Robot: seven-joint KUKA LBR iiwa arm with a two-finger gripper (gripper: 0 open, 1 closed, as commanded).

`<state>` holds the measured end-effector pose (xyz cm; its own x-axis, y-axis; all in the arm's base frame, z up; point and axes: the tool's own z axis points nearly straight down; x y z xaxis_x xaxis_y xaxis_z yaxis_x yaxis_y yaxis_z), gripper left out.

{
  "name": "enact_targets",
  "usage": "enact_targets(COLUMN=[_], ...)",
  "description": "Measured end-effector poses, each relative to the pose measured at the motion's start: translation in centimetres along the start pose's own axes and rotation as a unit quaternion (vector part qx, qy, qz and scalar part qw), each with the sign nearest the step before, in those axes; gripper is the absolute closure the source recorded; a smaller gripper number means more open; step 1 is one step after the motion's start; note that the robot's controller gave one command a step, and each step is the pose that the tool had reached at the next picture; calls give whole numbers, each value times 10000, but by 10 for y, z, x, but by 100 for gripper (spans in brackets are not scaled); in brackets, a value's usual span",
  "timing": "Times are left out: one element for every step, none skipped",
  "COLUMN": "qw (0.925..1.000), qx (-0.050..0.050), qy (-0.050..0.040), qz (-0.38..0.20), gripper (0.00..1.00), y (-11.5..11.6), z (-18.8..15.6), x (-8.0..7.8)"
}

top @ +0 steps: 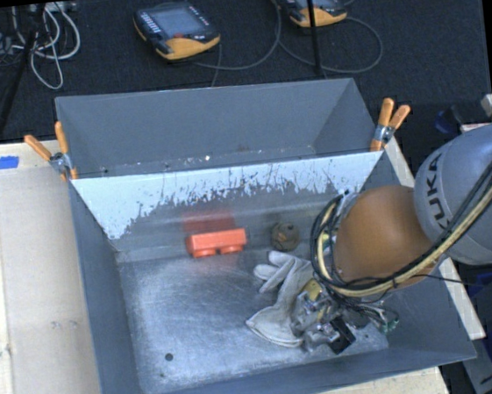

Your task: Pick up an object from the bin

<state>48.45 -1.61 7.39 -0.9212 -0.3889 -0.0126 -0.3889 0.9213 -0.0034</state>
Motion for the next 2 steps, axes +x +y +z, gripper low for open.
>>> enact_targets(qw=[10000, 9999], qx=[0, -39], qy=[0, 91], qz=[4, 20], gripper=[100, 100], y=[0, -8], z=[0, -45], x=[0, 5])
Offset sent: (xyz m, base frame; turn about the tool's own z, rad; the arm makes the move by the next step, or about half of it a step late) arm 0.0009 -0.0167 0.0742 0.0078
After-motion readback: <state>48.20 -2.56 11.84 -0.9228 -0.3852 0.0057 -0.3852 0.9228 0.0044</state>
